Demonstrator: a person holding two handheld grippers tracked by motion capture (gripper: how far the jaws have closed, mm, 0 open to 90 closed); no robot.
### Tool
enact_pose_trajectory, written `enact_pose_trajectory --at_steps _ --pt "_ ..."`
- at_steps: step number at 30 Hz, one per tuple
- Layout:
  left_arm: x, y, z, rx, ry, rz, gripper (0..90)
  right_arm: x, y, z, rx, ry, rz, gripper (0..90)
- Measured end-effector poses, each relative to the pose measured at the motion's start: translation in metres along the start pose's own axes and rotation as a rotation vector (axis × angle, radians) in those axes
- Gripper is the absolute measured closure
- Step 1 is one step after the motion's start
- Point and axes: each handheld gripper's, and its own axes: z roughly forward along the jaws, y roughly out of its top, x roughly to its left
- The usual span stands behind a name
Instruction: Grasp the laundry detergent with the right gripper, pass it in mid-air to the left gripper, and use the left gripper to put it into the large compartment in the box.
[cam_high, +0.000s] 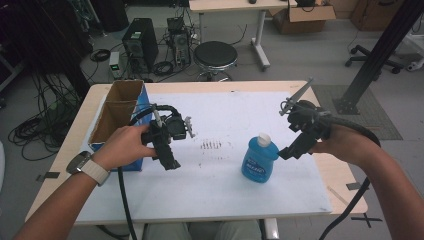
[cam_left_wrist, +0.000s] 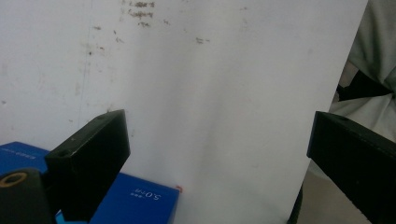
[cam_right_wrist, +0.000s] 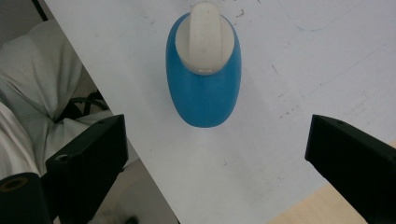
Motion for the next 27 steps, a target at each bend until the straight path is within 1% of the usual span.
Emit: enact_pose_trajectory --at_steps 4,5,6,7,15,16,18,19,20,23,25,26,27 --pt "0.000 0.001 0.000 0.000 -0.001 -0.002 6.2 -0.001 -0.009 0.005 -0.029 0.005 0.008 5.7" --pt "0.000 0.001 0.000 0.000 -0.001 -0.002 6.2 -0.001 -0.009 0.005 -0.029 0.005 0.008 5.7" --pt "0.000 0.001 0.000 0.001 0.000 0.000 6.2 -0.001 -0.012 0.008 -0.048 0.007 0.010 5.6" --pt "0.000 0.001 0.000 0.001 0.000 0.000 6.2 -0.001 -0.012 0.008 -0.048 0.007 0.010 5.6" --pt "0.001 0.000 0.001 0.000 -0.001 -0.001 6.2 -0.001 -0.023 0.017 -0.101 0.009 0.013 5.5" --pt "0.001 0.000 0.000 0.001 -0.001 -0.005 6.2 -0.001 -0.026 0.020 -0.118 0.011 0.018 5.5" --pt "0.001 0.000 0.000 0.000 -0.001 -0.006 6.2 -0.002 -0.027 0.021 -0.124 0.012 0.020 5.5" --pt "0.001 0.000 0.000 -0.001 -0.001 -0.006 6.3 -0.002 -0.031 0.023 -0.142 0.012 0.022 5.5" --pt "0.001 0.000 0.000 -0.001 -0.001 -0.005 6.3 -0.002 -0.031 0.023 -0.142 0.012 0.022 5.5" --pt "0.001 0.000 0.000 0.004 0.000 -0.005 6.3 -0.002 -0.036 0.027 -0.175 0.007 0.014 5.5" --pt "0.001 0.001 0.000 0.005 -0.001 -0.005 6.3 -0.002 -0.038 0.028 -0.184 0.007 0.008 5.5" --pt "0.001 0.001 0.000 0.004 0.000 -0.005 6.2 -0.003 -0.041 0.030 -0.202 0.006 0.012 5.5" --pt "0.001 0.001 0.000 0.003 0.000 -0.004 6.2 -0.003 -0.041 0.030 -0.202 0.006 0.012 5.5"
